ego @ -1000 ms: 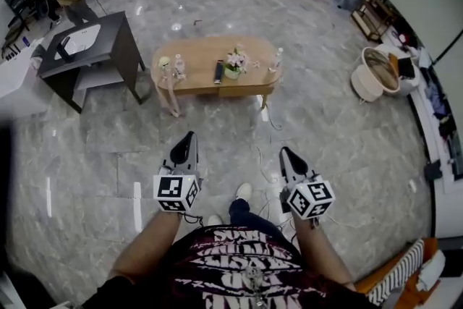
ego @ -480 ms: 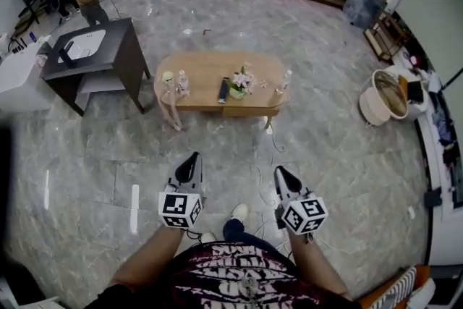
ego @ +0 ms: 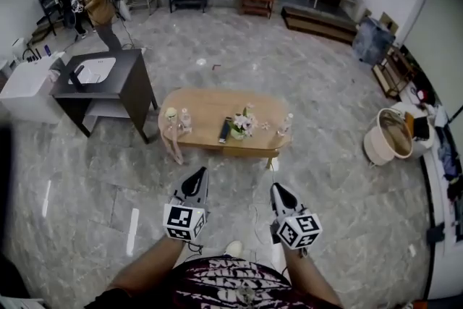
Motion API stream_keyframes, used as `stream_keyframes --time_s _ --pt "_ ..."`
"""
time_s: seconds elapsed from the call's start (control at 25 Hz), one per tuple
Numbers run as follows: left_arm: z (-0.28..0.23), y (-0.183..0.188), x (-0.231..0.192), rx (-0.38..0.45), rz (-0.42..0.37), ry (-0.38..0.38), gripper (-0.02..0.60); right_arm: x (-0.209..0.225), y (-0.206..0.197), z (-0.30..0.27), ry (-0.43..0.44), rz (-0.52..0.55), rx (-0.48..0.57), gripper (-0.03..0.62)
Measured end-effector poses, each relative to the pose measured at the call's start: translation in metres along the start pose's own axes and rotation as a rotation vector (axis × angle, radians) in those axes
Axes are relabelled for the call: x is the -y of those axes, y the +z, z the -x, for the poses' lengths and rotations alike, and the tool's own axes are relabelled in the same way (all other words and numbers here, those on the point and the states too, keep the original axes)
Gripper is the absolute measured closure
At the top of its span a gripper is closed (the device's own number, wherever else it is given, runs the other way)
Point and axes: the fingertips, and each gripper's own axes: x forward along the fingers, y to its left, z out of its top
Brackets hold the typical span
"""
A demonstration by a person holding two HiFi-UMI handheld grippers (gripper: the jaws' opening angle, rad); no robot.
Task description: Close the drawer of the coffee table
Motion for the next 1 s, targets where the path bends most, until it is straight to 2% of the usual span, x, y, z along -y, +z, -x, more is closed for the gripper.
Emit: stream_keyframes --time_s 0.28,0.4,0.8,1.0 --pt "-0.034 0.019 0.007 0.052 -0.014 0.046 0.560 0.041 0.035 -0.012 0.025 0.066 0.042 0.559" --pt "-0.044 0.023 0.008 0.058 -0.010 0.065 0.560 0.057 0.044 -0.015 0.023 0.051 0.051 0.559" --pt "-0.062 0.021 0.008 0.036 -0.008 0.094 0.560 0.078 0.043 -0.020 0.022 0.020 0.038 0.559" --pt "-0.077 0.017 0.012 0.030 -0.015 0.078 0.560 0.092 0.039 -0.023 0.006 0.000 0.050 0.559"
